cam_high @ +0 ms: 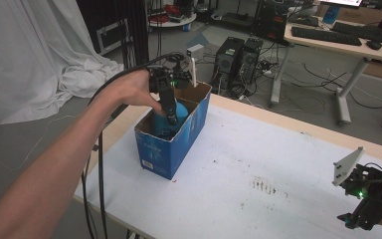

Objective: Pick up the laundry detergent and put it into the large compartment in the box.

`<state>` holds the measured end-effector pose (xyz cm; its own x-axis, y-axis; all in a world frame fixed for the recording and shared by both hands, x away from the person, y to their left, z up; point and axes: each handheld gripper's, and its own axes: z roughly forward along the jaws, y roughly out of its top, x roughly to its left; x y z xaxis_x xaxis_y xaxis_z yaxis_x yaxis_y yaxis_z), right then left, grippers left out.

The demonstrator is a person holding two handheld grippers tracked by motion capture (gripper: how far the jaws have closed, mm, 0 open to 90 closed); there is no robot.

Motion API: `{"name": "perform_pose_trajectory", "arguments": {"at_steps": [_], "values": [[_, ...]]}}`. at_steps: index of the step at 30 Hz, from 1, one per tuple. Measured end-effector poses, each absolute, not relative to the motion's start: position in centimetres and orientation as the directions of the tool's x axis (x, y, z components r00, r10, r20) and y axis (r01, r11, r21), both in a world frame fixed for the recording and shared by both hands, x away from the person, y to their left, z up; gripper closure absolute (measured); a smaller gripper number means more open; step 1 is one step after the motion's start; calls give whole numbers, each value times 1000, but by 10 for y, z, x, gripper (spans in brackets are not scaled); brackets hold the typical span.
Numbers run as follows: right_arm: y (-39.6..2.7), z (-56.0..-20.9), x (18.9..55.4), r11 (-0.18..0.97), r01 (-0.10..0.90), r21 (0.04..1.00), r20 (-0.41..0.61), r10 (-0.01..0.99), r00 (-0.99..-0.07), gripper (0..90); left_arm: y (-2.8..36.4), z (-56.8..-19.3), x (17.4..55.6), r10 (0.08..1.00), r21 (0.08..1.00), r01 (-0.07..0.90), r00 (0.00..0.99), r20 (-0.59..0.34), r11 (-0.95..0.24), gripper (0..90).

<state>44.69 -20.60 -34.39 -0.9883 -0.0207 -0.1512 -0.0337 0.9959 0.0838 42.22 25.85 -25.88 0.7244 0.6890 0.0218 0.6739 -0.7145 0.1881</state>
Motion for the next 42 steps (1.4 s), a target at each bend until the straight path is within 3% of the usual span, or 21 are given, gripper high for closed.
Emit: {"name": "perform_pose_trajectory", "arguments": {"at_steps": [14,42], "values": [[-205,-347,447,996,-34,82,-147,-21,-989,129,265,-279,421,682,199,667,731,13,-718,381],[-201,-350,447,996,-38,76,-141,-27,-990,129,263,-283,420,693,185,677,721,29,-712,358]]}}
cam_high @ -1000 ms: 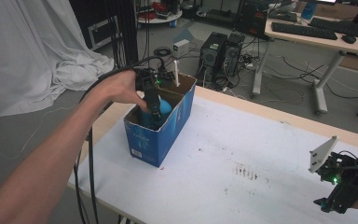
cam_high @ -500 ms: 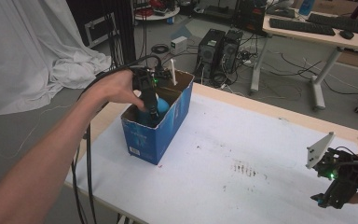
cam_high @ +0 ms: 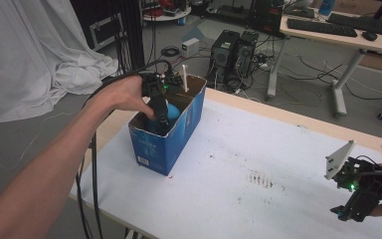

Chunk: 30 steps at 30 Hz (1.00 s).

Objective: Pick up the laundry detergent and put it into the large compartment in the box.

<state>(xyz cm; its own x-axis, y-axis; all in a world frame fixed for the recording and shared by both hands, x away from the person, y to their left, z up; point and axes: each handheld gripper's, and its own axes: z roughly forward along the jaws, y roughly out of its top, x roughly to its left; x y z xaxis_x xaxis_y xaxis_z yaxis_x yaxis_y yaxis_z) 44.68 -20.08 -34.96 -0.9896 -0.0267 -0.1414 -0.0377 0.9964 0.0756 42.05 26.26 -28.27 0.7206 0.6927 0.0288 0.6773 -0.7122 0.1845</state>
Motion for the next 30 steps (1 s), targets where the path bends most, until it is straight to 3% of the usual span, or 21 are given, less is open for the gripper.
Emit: {"name": "perform_pose_trajectory", "arguments": {"at_steps": [30], "values": [[-202,-349,446,996,-40,76,-142,-28,-990,129,264,-268,420,690,212,668,722,50,-714,255]]}}
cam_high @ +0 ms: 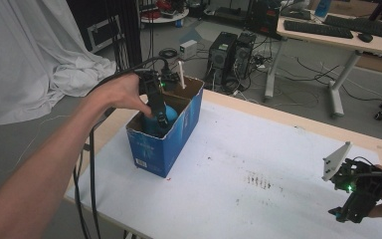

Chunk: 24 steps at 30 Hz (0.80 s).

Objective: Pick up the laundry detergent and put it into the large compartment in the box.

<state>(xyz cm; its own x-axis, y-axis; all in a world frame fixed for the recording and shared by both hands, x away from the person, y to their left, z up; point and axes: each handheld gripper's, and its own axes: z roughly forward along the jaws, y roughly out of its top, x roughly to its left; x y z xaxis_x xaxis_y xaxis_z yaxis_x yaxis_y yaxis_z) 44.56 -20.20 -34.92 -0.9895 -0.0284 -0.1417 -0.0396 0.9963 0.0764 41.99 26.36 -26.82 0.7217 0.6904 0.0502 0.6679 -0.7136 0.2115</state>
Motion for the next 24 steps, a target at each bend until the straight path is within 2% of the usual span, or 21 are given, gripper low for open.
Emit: {"name": "perform_pose_trajectory", "arguments": {"at_steps": [15,22,24], "values": [[-204,-348,445,996,-38,82,-146,-26,-989,129,250,-229,416,664,243,628,739,112,-740,248],[-203,-348,445,996,-37,80,-139,-26,-990,129,216,-208,409,599,265,554,789,137,-789,247],[-203,-348,445,996,-37,80,-140,-26,-990,129,207,-204,408,584,264,537,799,147,-801,222]]}}
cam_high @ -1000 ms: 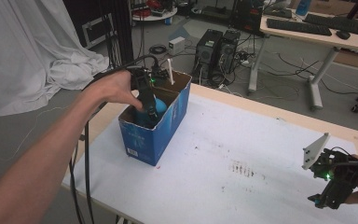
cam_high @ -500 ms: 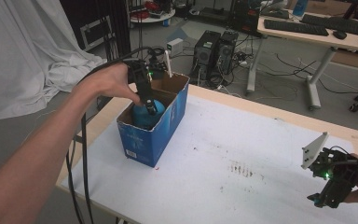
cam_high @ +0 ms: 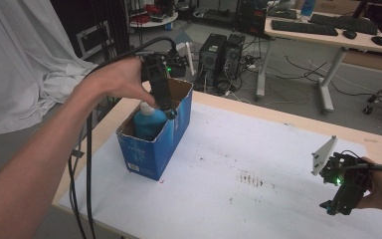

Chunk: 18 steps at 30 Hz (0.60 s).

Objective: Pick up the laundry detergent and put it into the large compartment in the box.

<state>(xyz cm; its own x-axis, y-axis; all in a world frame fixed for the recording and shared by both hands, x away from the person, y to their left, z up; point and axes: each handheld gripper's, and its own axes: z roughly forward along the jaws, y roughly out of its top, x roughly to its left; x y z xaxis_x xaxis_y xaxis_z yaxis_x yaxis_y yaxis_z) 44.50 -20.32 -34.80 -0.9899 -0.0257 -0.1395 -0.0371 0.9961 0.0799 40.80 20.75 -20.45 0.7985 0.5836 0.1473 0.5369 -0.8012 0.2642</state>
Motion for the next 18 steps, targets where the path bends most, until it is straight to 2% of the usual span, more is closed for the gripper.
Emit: {"name": "perform_pose_trajectory", "arguments": {"at_steps": [10,18], "values": [[-203,-346,444,996,-35,86,-142,-23,-990,129,160,-199,404,489,267,437,855,171,-859,167],[-204,-345,443,996,-29,88,-143,-17,-990,129,129,-207,400,436,258,389,885,162,-885,166]]}}
